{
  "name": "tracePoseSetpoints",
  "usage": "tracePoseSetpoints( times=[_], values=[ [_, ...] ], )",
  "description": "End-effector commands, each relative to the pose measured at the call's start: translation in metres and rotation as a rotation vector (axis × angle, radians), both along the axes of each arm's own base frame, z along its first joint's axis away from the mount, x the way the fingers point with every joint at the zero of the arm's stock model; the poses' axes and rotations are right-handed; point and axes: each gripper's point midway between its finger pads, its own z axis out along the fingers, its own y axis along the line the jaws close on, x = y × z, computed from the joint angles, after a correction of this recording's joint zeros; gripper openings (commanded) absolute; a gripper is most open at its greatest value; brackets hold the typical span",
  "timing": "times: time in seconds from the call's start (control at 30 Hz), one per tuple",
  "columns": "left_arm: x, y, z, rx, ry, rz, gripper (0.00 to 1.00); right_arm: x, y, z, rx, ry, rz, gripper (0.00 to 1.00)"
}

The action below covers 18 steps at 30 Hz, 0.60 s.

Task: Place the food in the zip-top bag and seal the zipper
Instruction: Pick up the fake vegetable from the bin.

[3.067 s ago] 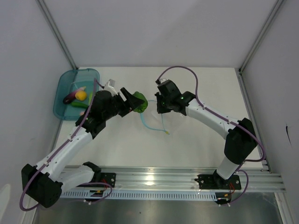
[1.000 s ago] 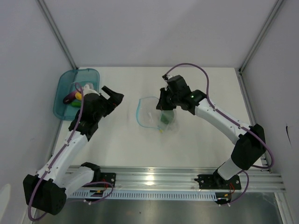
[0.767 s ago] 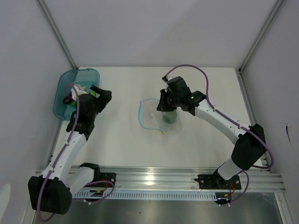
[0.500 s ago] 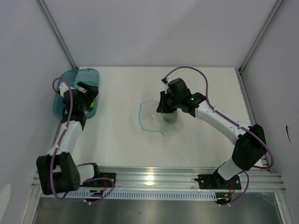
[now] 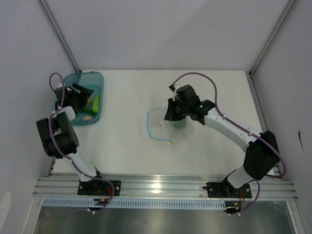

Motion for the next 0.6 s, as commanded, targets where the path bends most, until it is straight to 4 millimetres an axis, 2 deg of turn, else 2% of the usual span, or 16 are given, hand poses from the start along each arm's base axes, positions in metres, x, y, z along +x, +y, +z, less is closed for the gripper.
tracePoseSetpoints(
  times=[0.0,0.1,0.13,0.23,0.27,0.3,0.57],
  values=[
    [0.013,0.006,0.015,0.036,0.0,-0.057,0.83,0.004,-0.001,0.021,0.041,-0.072,0.009,0.0],
    [0.01,0.015,0.008,0.069,0.032,-0.044,0.83,0.004,-0.002,0.02,0.04,-0.069,0.009,0.0],
    [0.014,0.02,0.014,0.087,0.039,-0.038,0.82,0.005,-0.001,0.02,0.043,-0.069,0.011,0.0],
    [0.004,0.023,-0.015,0.09,0.196,-0.053,0.8,0.004,-0.001,0.021,0.048,-0.07,0.012,0.0],
    [0.005,0.026,-0.015,0.101,0.216,-0.05,0.8,0.004,0.0,0.022,0.051,-0.072,0.015,0.0],
    [0.001,0.025,-0.024,0.099,0.245,-0.06,0.79,0.004,0.0,0.022,0.052,-0.071,0.014,0.0],
    [-0.003,0.017,-0.039,0.102,0.355,-0.106,0.79,0.0,0.006,0.018,0.077,-0.054,0.029,0.0]
  ],
)
